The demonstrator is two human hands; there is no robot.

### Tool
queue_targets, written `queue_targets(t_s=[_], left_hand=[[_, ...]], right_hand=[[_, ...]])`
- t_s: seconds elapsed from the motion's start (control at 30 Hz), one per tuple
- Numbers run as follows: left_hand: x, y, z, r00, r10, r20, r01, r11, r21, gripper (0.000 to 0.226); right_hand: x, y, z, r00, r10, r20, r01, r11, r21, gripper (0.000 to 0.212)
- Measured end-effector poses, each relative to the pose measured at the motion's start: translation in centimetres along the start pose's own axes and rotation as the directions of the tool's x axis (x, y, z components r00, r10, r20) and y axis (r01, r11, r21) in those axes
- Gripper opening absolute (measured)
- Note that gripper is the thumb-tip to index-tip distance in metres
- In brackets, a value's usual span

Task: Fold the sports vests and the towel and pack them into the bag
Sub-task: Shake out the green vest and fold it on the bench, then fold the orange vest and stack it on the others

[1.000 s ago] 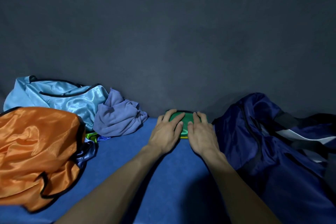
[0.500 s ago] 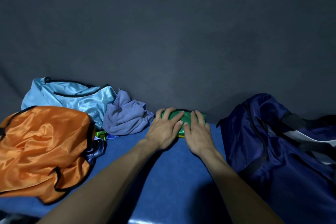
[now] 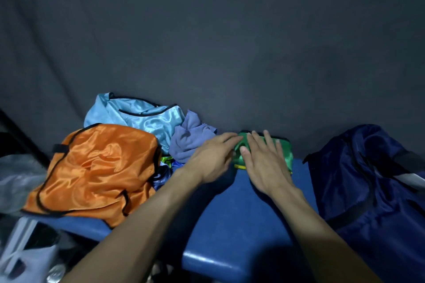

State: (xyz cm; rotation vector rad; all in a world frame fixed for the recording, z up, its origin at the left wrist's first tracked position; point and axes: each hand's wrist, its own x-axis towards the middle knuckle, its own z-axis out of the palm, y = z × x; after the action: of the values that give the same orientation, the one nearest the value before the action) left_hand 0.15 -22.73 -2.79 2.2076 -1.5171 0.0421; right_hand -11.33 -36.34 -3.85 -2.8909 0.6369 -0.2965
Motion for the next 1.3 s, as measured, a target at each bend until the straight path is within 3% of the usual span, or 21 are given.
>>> queue_targets(t_s=[0.1,0.17,0.27,0.37,0.43,0.53,0.6,0.73,0.77,0.83,0.9,0.97,1.07,1.13,1.2,1.3], left_hand=[[-4.3,-0.3,-5.6,0.989,-0.143,-0.033,0.144,0.989,0.042,0.044],[-7.5,-1.2,-9.1,0.946,-0.321,-0.033,0.321,0.925,0.204,0.051],[-12.1,-3.1,-12.3,0.813,-0.582,-0.018,0.537,0.738,0.408,0.084],[-15.7,-4.7,-12.0,0.694,-0.712,0.105,0.601,0.653,0.462,0.104],[-17.1,-5.4,-10.6,0.693,-0.719,0.052,0.598,0.613,0.516,0.087],[-18.6,-6.0,-9.4,0.730,-0.651,-0.209,0.669,0.616,0.417,0.041],[-19.5,-5.6,-9.4,0.733,-0.589,-0.340,0.679,0.666,0.309,0.038],[-21.0,-2.5,-10.5,0.704,-0.368,-0.607,0.489,0.871,0.040,0.035],[-21.2,-1.1,-10.7,0.686,-0.325,-0.651,0.377,0.924,-0.063,0.034],[-21.1,2.5,-10.5,0.705,-0.311,-0.638,0.140,0.942,-0.304,0.029],[-20.0,6.2,-9.6,0.785,-0.311,-0.536,-0.052,0.829,-0.556,0.023],[-18.5,8.7,-8.8,0.839,-0.309,-0.447,-0.161,0.644,-0.748,0.017],[-17.0,10.0,-8.9,0.865,-0.341,-0.368,-0.237,0.370,-0.898,0.015],[-16.1,9.8,-9.5,0.843,-0.407,-0.352,-0.272,0.241,-0.932,0.018],[-15.2,9.0,-10.0,0.812,-0.469,-0.347,-0.252,0.254,-0.934,0.026],[-14.1,7.9,-10.0,0.859,-0.440,-0.263,-0.081,0.391,-0.917,0.043]], right_hand=[[-1.4,-2.6,-0.4,0.999,-0.030,0.030,0.023,0.977,0.213,0.059],[-2.9,-3.7,-0.8,0.999,-0.013,0.043,-0.004,0.930,0.367,0.058],[-5.5,-4.9,-1.7,1.000,0.005,0.024,-0.016,0.869,0.495,0.055],[-8.0,-6.4,-2.4,0.999,0.013,0.042,-0.035,0.830,0.557,0.057],[-9.5,-7.3,-2.6,0.996,0.026,0.080,-0.067,0.813,0.578,0.058],[-11.5,-8.5,-2.6,0.996,0.015,0.087,-0.064,0.798,0.600,0.057],[-12.7,-9.2,-2.6,0.997,0.002,0.083,-0.053,0.787,0.615,0.054],[-14.5,-10.5,-1.6,0.994,-0.008,0.110,-0.071,0.722,0.689,0.038],[-14.9,-10.9,-1.3,0.988,-0.037,0.149,-0.088,0.659,0.747,0.041],[-15.8,-12.0,-0.5,0.956,-0.166,0.242,-0.131,0.495,0.859,0.074],[-16.7,-13.1,0.2,0.941,-0.247,0.231,-0.111,0.419,0.901,0.093],[-17.5,-13.3,0.3,0.971,-0.169,0.171,-0.100,0.362,0.927,0.068],[-18.0,-11.9,-2.3,0.995,0.003,0.099,-0.092,0.406,0.909,0.025],[-18.0,-10.5,-4.4,0.989,0.035,0.141,-0.144,0.358,0.923,0.022],[-17.9,-9.7,-6.3,0.981,0.068,0.182,-0.193,0.227,0.955,0.025],[-17.4,-9.2,-8.0,0.963,0.196,0.186,-0.186,-0.016,0.982,0.013]])
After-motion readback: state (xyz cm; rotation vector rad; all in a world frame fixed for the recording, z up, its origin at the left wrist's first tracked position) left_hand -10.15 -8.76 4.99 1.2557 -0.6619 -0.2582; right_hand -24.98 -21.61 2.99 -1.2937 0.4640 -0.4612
